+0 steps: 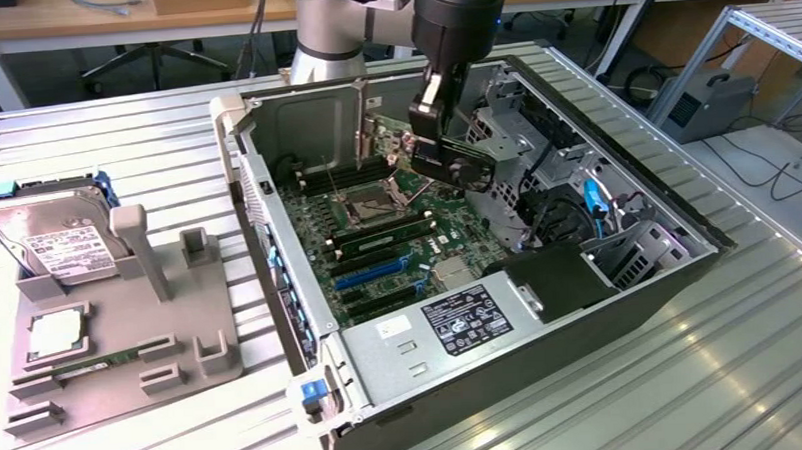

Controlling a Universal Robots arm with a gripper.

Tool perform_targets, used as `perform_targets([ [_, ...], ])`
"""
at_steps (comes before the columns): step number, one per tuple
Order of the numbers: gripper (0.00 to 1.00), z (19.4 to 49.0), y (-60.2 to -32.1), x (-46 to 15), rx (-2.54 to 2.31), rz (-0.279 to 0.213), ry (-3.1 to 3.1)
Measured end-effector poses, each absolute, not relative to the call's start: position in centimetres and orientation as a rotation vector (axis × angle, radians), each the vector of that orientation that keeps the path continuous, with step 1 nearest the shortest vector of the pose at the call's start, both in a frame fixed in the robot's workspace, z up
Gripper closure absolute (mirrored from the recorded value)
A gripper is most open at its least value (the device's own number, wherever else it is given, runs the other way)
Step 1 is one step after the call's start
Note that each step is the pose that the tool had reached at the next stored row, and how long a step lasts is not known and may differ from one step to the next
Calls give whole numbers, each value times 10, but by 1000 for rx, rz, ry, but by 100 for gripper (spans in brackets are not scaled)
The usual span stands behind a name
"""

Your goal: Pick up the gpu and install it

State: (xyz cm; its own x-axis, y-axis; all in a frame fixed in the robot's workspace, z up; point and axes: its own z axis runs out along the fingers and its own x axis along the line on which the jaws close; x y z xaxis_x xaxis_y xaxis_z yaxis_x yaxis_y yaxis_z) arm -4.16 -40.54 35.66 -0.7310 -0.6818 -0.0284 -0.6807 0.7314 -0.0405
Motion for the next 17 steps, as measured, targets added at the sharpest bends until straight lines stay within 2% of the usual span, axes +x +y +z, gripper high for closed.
perform_targets([
  [17, 73, 356, -405, -42, -1281, -39, 2821],
])
